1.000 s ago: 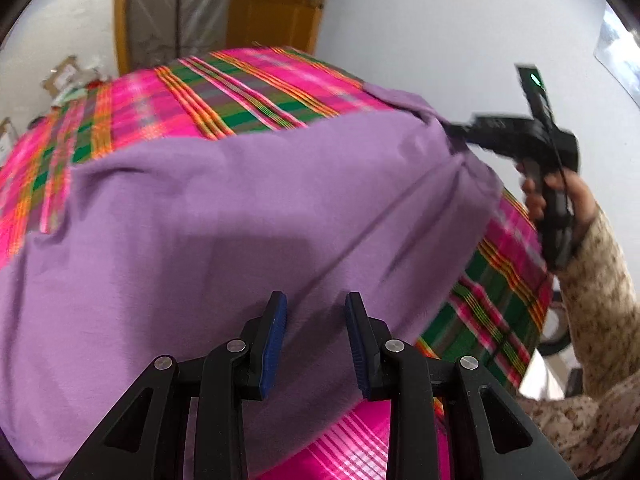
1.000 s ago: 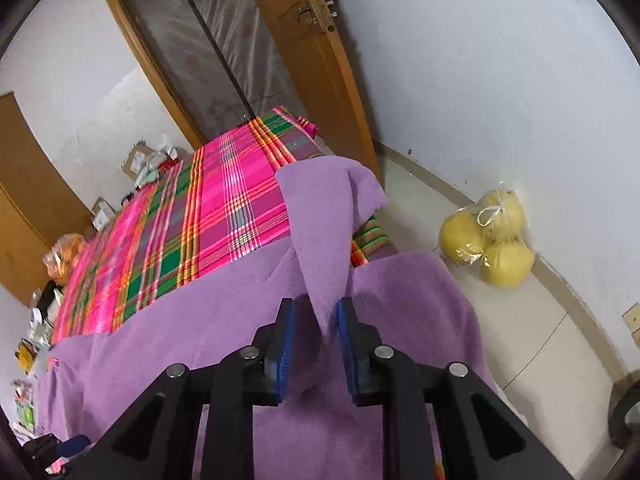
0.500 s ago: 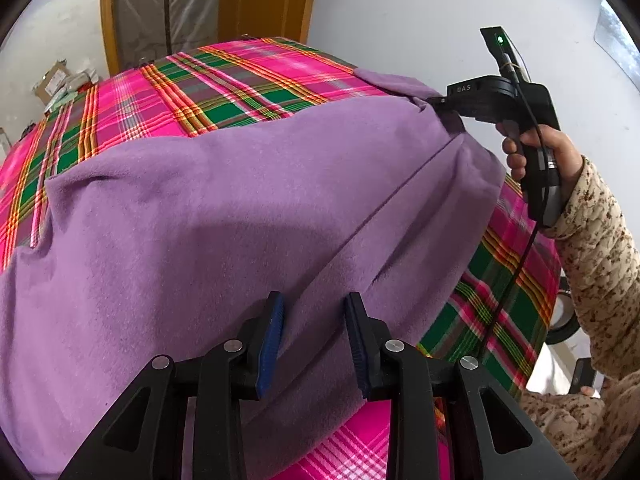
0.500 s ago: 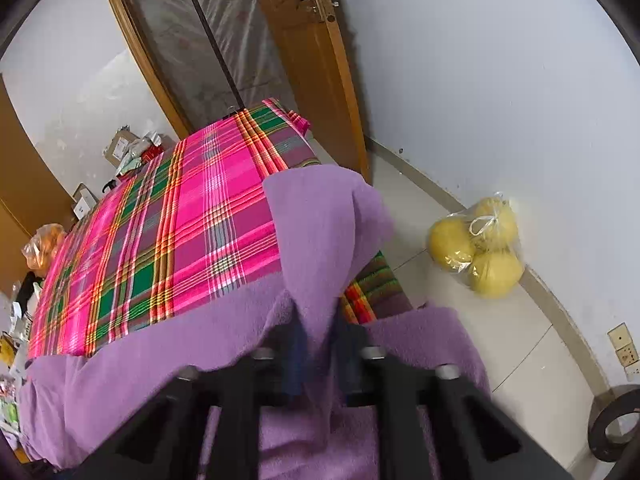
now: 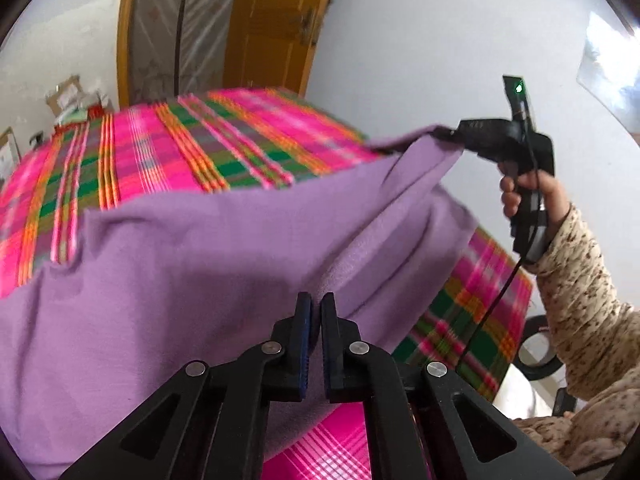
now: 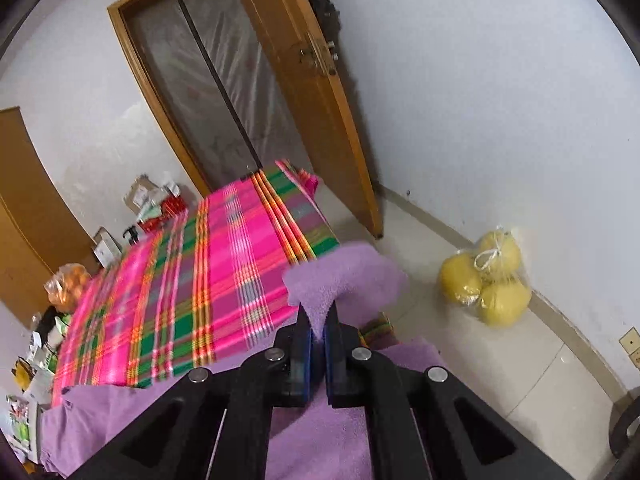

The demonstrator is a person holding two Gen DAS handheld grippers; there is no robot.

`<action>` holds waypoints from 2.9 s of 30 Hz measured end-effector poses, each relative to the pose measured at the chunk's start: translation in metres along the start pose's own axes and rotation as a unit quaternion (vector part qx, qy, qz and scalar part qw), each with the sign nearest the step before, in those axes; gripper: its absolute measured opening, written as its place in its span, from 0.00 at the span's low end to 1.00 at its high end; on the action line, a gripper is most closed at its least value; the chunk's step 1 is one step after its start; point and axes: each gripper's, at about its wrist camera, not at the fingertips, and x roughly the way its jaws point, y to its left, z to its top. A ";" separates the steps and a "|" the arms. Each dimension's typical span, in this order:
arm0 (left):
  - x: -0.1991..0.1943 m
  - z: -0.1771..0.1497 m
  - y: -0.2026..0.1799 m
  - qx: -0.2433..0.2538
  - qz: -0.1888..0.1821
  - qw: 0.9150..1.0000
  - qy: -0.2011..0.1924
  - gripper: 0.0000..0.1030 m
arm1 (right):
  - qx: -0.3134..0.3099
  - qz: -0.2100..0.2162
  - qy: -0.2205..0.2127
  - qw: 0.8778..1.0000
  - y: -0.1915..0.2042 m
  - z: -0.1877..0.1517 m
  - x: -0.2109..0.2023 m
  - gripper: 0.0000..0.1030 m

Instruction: Fold clothes

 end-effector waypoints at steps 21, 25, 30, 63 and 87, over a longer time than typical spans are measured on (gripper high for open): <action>0.028 -0.040 -0.019 0.020 -0.023 0.996 0.086 0.05 | 0.076 -0.016 0.037 0.996 -0.079 -0.063 -0.009 0.06; 0.031 -0.043 -0.018 0.014 -0.034 0.995 0.095 0.05 | 0.085 -0.024 0.050 0.995 -0.088 -0.072 -0.005 0.06; 0.028 -0.041 -0.012 -0.008 -0.061 0.993 0.097 0.06 | 0.087 -0.036 0.048 0.994 -0.096 -0.076 -0.012 0.14; 0.045 -0.030 0.019 -0.107 -0.116 0.982 0.102 0.08 | 0.039 -0.083 -0.024 0.996 -0.091 -0.055 -0.046 0.35; 0.046 -0.031 0.022 -0.121 -0.116 0.981 0.100 0.08 | -0.094 -0.113 0.001 0.989 -0.037 -0.025 -0.002 0.04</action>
